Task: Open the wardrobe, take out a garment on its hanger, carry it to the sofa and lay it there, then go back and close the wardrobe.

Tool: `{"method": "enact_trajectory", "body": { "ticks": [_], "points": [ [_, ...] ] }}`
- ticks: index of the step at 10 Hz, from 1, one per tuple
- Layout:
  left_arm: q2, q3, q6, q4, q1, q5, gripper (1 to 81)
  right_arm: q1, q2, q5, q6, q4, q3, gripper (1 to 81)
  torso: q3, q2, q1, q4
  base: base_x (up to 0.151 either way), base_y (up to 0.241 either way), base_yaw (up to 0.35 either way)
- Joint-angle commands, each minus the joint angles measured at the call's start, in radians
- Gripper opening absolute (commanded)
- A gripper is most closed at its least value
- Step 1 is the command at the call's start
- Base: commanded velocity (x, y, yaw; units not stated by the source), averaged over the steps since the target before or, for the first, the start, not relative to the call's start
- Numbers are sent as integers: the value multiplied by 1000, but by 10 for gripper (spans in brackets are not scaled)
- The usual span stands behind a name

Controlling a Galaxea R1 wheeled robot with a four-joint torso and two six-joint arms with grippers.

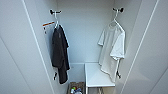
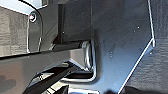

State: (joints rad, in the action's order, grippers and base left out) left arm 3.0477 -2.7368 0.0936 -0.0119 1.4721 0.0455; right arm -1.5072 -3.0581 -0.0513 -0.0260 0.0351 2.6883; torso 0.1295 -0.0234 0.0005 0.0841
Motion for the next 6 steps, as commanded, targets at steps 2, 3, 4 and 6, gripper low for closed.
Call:
{"method": "enact_trajectory", "body": {
  "ticks": [2,3,4,6],
  "points": [
    [2,3,6,-6,-34,62,811,40,-4,-58,3,-14,-4,811,0,0,0,0,99,0,0],
    [2,3,6,-8,-32,59,811,38,-4,-58,3,-14,-9,811,0,0,0,0,101,0,0],
    [2,3,6,-13,-32,59,811,38,-4,-58,3,-14,-9,811,0,0,0,0,109,0,0],
    [2,5,5,-14,-28,59,811,38,-4,-58,1,-17,-10,811,0,0,0,0,111,0,0]
  ]
}}
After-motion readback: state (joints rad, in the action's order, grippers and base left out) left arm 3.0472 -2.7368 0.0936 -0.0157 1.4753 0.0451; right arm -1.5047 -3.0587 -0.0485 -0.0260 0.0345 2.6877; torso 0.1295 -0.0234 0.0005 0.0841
